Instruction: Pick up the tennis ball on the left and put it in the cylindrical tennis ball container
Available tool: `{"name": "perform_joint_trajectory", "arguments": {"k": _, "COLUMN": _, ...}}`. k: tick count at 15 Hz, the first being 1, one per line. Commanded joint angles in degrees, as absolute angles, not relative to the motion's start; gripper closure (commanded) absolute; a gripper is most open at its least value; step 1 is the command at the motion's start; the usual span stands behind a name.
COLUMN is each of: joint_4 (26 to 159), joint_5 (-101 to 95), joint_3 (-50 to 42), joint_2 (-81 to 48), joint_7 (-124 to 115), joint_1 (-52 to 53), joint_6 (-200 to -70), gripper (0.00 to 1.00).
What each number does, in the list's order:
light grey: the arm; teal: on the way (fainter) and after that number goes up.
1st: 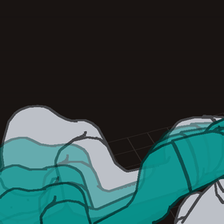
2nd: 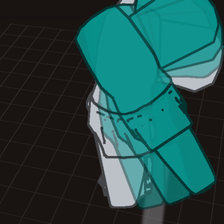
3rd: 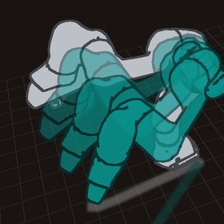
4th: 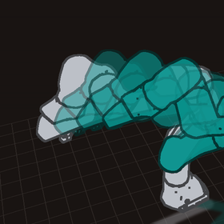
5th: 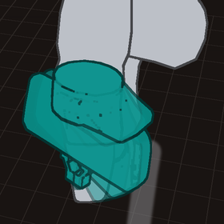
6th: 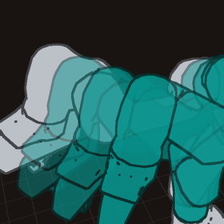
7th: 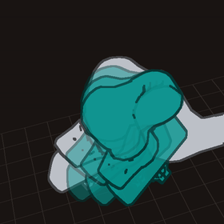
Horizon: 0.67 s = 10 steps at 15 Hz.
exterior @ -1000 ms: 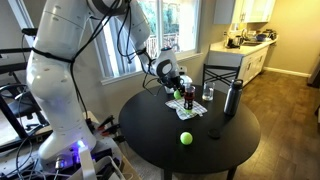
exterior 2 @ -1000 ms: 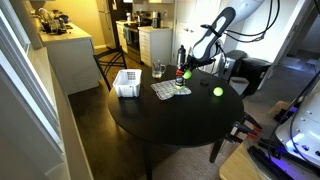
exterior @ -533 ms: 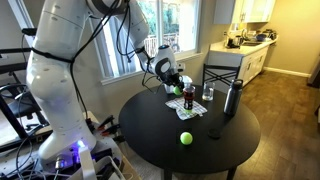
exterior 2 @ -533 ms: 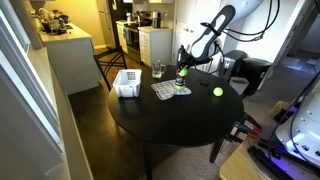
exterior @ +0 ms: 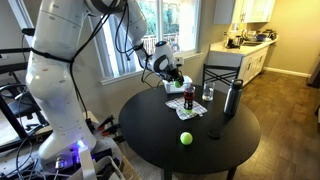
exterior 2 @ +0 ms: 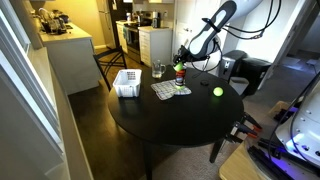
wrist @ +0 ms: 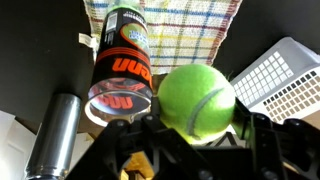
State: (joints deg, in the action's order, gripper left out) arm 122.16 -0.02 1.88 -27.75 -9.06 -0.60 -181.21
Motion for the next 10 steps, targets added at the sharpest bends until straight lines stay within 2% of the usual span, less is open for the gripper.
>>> {"name": "perform_joint_trajectory", "arguments": {"k": 1, "joint_4": 124.96, "joint_5": 0.79, "joint_3": 1.32, "joint_2": -25.52, "joint_7": -6.4, "joint_1": -0.65, "joint_6": -185.36, "gripper": 0.58}}
{"name": "perform_joint_trajectory", "arguments": {"k": 5, "joint_4": 126.05, "joint_5": 0.12, "joint_3": -3.05, "joint_2": -25.34, "joint_7": -5.22, "joint_1": 2.1, "joint_6": -190.05, "gripper": 0.58}}
{"name": "perform_joint_trajectory", "arguments": {"k": 10, "joint_4": 128.16, "joint_5": 0.02, "joint_3": -14.57, "joint_2": -25.64, "joint_7": -5.12, "joint_1": 10.86, "joint_6": -195.3, "gripper": 0.58}}
